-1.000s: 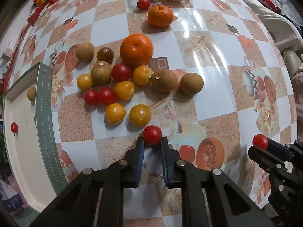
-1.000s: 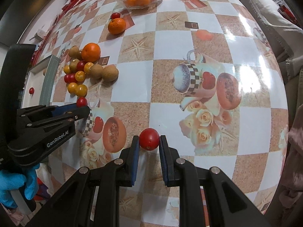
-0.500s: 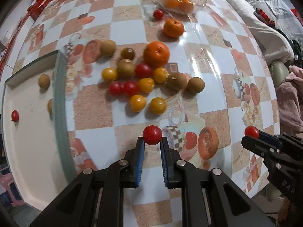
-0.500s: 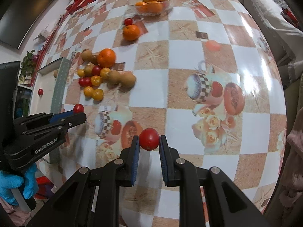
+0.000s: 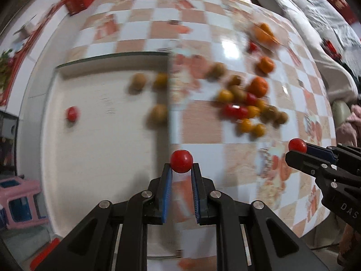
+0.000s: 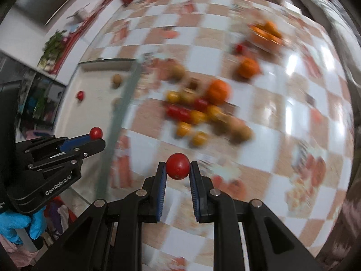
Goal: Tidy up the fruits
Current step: 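Carry both tomatoes over the white tray and open both tools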
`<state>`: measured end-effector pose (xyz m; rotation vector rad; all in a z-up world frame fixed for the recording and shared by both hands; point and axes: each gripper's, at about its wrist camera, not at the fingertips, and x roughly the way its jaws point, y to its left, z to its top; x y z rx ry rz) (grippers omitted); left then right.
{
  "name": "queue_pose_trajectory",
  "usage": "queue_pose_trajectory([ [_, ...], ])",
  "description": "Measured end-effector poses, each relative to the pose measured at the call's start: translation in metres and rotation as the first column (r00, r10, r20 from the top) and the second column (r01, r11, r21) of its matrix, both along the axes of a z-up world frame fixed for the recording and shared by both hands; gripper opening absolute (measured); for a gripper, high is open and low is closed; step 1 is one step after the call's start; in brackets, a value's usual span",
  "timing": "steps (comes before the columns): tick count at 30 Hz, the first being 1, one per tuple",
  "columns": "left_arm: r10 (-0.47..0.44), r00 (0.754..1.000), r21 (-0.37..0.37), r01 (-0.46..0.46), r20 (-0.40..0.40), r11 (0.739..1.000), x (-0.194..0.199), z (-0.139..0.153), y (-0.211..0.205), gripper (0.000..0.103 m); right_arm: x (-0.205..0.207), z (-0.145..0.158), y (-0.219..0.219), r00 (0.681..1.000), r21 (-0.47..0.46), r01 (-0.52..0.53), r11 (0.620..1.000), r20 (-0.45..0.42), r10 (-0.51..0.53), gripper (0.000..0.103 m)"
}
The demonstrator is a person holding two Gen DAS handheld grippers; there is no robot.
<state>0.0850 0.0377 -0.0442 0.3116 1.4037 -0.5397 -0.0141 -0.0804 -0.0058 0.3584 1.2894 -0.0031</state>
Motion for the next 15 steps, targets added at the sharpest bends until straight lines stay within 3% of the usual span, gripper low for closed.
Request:
queue_pose_trajectory([
  [8,0.124,0.992,0.047,-0.125,0.014,0.991,0.047,-0.014,0.087,0.018,0.066,-0.001,0.070,0.994,0.038,-0.111,0.993,-0.009,0.112,0.022],
  [15,0.168,0.986,0.090,-0.168,0.008,0.982,0.071,-0.039,0.127,0.018,0.116,-0.028,0.113,0.985,0.062,-0.152,0.986,-0.068,0.156,0.022],
])
